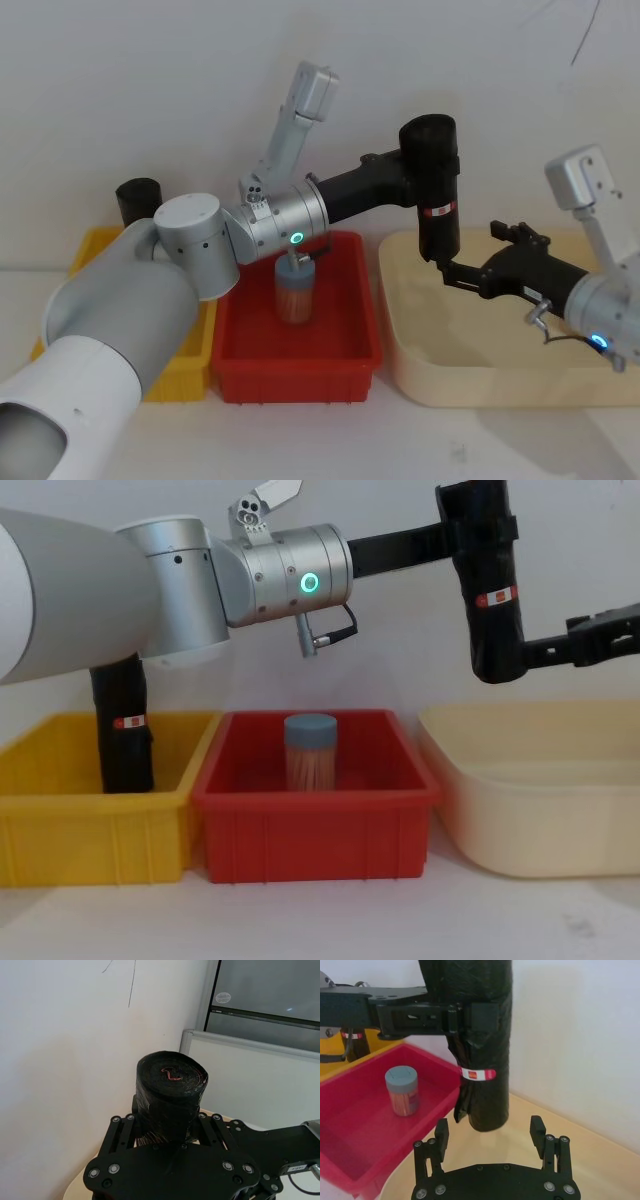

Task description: Pick up the garbage bag with the one hand and transfer it to the other hand.

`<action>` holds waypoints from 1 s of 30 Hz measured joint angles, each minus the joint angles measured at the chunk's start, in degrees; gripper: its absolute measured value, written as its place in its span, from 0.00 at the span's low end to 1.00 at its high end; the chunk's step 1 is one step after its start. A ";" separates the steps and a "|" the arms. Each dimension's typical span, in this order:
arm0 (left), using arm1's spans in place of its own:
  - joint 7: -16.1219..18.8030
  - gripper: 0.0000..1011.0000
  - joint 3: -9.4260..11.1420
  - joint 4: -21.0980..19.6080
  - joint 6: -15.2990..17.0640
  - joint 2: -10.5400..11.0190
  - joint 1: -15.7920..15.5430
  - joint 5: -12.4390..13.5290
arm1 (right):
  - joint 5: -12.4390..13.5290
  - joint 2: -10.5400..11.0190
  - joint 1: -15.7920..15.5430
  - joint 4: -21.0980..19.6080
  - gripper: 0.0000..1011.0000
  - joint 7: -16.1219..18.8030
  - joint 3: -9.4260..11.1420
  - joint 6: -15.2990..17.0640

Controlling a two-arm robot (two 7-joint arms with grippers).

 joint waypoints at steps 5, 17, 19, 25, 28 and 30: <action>0.00 0.48 0.00 0.00 0.00 0.00 0.00 0.00 | -0.75 -1.00 1.45 1.18 0.99 -0.02 -0.92 0.04; 0.01 0.48 0.00 0.00 0.01 0.00 0.01 0.00 | -2.32 -3.29 4.26 3.70 0.99 -0.01 -2.55 -0.18; 0.01 0.48 0.00 0.00 0.01 0.00 0.00 0.00 | -2.62 -3.79 4.77 4.28 0.99 -0.07 -2.77 -0.39; 0.01 0.48 0.00 0.00 0.01 0.01 0.01 0.00 | -3.28 -5.32 6.07 6.04 0.99 -0.52 -3.21 -1.00; 0.01 0.48 0.00 0.00 0.01 0.00 0.01 0.00 | -3.53 -6.01 6.58 6.88 0.99 -0.72 -3.33 -1.30; 0.01 0.48 0.00 0.00 0.01 0.00 0.00 0.00 | -3.64 -6.29 6.79 7.23 0.99 -0.84 -3.40 -1.42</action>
